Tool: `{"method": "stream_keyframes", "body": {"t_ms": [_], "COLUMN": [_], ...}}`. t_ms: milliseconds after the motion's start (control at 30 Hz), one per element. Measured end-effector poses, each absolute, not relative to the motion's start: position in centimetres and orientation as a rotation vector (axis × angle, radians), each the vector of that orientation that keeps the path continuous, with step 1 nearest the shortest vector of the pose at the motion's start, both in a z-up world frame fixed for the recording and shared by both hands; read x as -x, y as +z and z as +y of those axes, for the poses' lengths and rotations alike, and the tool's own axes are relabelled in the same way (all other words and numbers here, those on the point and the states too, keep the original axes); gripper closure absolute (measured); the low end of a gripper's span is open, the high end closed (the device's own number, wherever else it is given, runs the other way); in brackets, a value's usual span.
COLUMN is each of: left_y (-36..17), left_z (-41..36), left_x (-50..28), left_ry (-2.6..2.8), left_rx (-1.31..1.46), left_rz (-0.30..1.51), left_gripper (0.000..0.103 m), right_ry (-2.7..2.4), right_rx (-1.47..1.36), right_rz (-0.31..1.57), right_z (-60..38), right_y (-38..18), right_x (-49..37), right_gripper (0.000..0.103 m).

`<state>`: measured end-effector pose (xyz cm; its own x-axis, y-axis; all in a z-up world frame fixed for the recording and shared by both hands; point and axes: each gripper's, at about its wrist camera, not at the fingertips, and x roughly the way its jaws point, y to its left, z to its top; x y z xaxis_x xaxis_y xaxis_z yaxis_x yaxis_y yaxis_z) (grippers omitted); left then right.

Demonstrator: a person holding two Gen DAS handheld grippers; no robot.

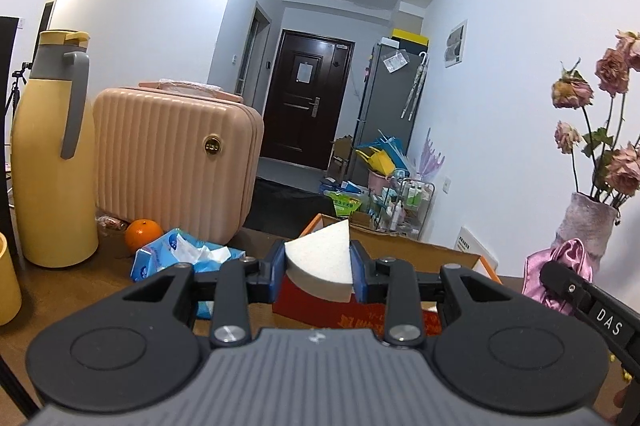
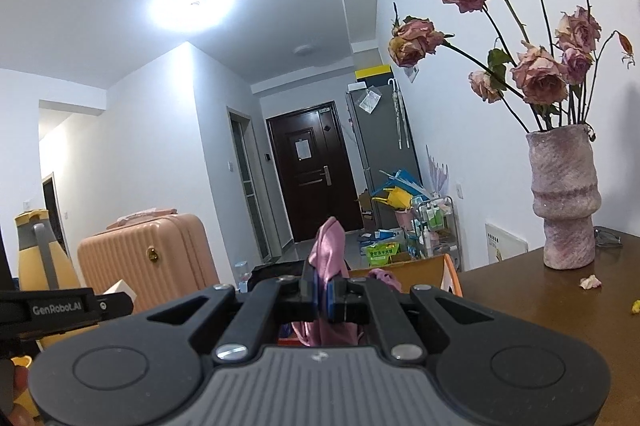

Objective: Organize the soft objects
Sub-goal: 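Carry the wedge sponge and pink bow in both grippers toward the cardboard box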

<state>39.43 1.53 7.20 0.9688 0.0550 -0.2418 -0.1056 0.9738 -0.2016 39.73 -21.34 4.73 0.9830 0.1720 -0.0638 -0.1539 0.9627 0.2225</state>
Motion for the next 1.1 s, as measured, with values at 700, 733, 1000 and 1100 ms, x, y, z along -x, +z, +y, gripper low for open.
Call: {"method": "stream_keyframes", "body": {"t_ms": [700, 733, 1000, 1100], "left_y": [6.6, 6.6, 6.2, 6.1], "left_z": [1.4, 1.4, 1.0, 0.9], "left_x": [-45.7, -46.0, -48.4, -49.2], "left_ry": [0.093, 0.092, 0.091, 0.091], "left_rx": [0.197, 0.195, 0.171, 0.165], "left_rz": [0.239, 0.237, 0.245, 0.247], "left_gripper": [0.07, 0.07, 0.07, 0.07], "right_ry": [0.142, 0.14, 0.122, 0.116], "right_rx": [-0.206, -0.206, -0.21, -0.216], "right_rz": [0.103, 0.104, 0.115, 0.115], "right_z": [-19.7, -19.7, -19.9, -20.0], "right_y": [4.4, 4.4, 4.3, 4.3], "right_x": [-46.2, -46.4, -48.9, -49.8], "right_gripper": [0.099, 0.099, 0.099, 0.099]}}
